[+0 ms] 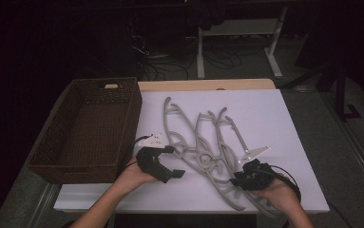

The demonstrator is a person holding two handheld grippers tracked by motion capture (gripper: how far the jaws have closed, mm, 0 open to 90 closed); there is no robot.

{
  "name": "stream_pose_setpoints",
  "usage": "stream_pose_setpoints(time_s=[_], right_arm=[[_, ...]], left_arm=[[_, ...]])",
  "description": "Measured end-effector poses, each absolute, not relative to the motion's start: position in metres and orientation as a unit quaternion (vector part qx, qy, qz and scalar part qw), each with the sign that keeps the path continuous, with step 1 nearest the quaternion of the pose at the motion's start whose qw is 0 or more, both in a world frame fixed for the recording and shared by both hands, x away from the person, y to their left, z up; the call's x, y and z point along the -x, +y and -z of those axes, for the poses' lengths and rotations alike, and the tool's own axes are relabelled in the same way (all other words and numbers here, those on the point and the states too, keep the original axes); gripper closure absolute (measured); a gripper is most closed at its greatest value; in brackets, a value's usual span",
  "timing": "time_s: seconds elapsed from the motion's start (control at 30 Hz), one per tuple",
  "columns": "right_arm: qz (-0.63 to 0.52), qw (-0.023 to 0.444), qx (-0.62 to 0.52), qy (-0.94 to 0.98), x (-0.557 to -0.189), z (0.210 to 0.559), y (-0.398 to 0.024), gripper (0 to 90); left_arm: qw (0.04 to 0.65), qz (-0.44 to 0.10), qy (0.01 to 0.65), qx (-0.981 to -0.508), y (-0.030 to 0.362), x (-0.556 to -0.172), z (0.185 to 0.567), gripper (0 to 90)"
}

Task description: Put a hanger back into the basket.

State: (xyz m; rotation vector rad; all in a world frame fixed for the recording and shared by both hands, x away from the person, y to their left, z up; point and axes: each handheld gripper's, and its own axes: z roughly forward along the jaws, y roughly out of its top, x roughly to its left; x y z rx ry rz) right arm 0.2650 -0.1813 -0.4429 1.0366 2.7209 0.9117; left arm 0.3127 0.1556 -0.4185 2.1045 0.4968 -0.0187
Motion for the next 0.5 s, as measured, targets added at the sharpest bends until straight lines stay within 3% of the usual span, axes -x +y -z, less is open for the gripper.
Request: stream_pose_setpoints(time_s=[0.5], right_arm=[[-0.300,0.028,-0.361,0.883,-0.2686,0.4426,-0.1823,72.7]], left_arm=[[0.472,0.006,0.205,-0.857,0.1569,-0.3131,0.4179,0.3]])
